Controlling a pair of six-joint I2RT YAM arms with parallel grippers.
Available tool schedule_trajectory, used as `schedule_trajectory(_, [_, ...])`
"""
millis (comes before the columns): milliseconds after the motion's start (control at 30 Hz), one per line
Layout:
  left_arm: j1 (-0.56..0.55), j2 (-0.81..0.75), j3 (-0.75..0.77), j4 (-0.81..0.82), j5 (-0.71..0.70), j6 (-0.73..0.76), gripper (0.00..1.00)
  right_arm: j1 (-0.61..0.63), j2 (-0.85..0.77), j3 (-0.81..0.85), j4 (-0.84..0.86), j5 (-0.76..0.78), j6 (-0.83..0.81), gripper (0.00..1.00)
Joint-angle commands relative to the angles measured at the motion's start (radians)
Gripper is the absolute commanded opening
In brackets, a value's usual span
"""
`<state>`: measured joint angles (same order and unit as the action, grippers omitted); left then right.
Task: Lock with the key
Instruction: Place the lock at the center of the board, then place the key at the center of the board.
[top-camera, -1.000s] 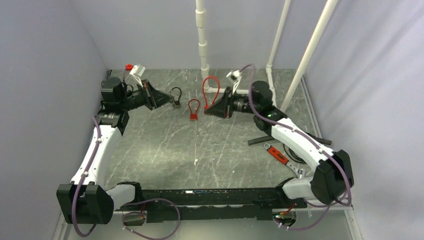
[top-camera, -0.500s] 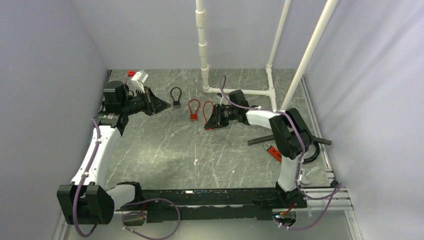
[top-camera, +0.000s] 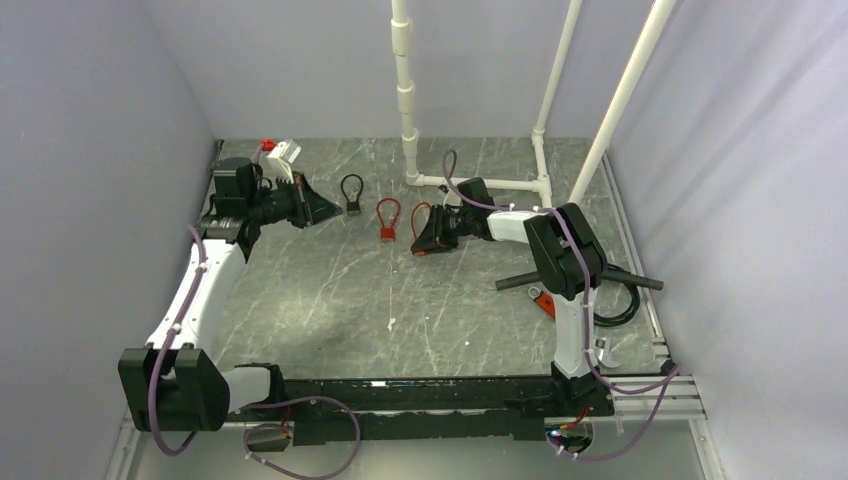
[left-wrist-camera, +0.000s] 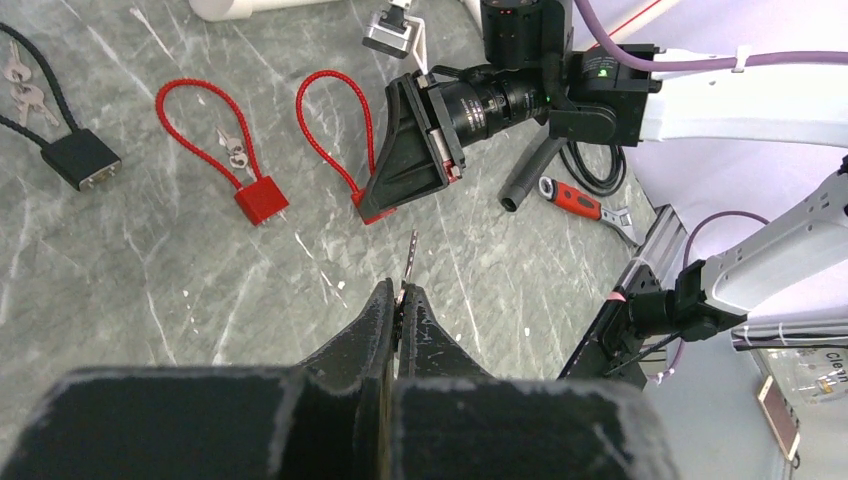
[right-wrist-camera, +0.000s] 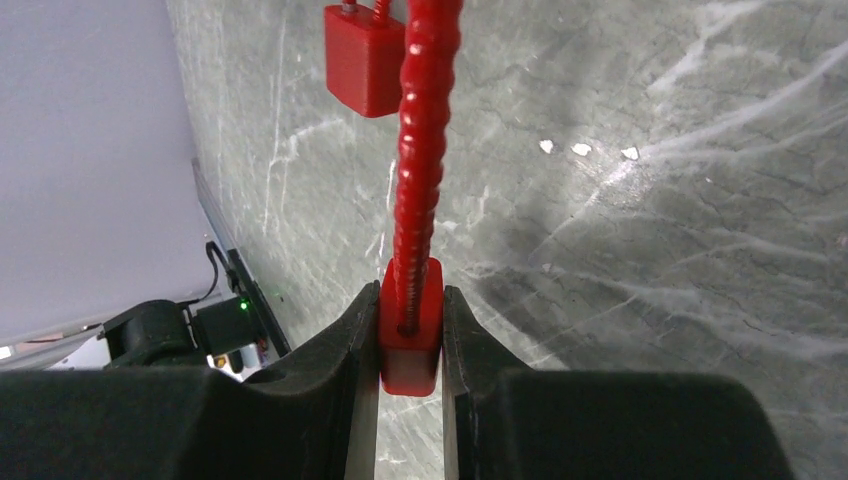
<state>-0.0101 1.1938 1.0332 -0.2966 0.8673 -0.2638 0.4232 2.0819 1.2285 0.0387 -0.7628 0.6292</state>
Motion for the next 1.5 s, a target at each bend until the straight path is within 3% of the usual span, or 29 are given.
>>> schedule_trajectory(0, [0.002,0.031,0.041,0.033,0.03,0.02,0.0,0.003,0.005,0.022,0.007,-0.027,0.046,0.21])
schedule_trajectory(233, [0.002,0.043,0.036,0.04,0.017,0.036,0.0,0.003,-0.029,0.007,-0.076,0.042,0.01,0.38])
schedule_trajectory(400, [0.002,0.061,0.043,0.054,0.02,0.046,0.0,0.002,-0.064,0.016,-0.161,0.104,-0.032,0.61])
schedule_trajectory(567, [0.002,0.086,0.06,0.057,0.018,0.087,0.0,0.002,-0.139,0.019,-0.261,0.156,-0.093,0.93])
schedule_trajectory(633, [0.0,0.107,0.072,0.062,0.02,0.098,0.0,0.0,-0.18,0.018,-0.296,0.174,-0.124,0.99])
schedule_trajectory(1000, [-0.109,0.406,0.25,0.037,-0.03,0.162,0.0,-0.003,-0.519,-0.065,-0.281,0.147,-0.288,1.0])
schedule_trajectory(1267, [-0.276,0.699,0.503,-0.049,-0.095,0.184,0.0,-0.003,-0.824,-0.245,-0.328,0.214,-0.45,1.0])
schedule_trajectory(1467, [-0.353,0.856,0.589,-0.063,-0.14,0.22,0.0,-0.06,-0.971,-0.332,-0.353,0.228,-0.524,1.0])
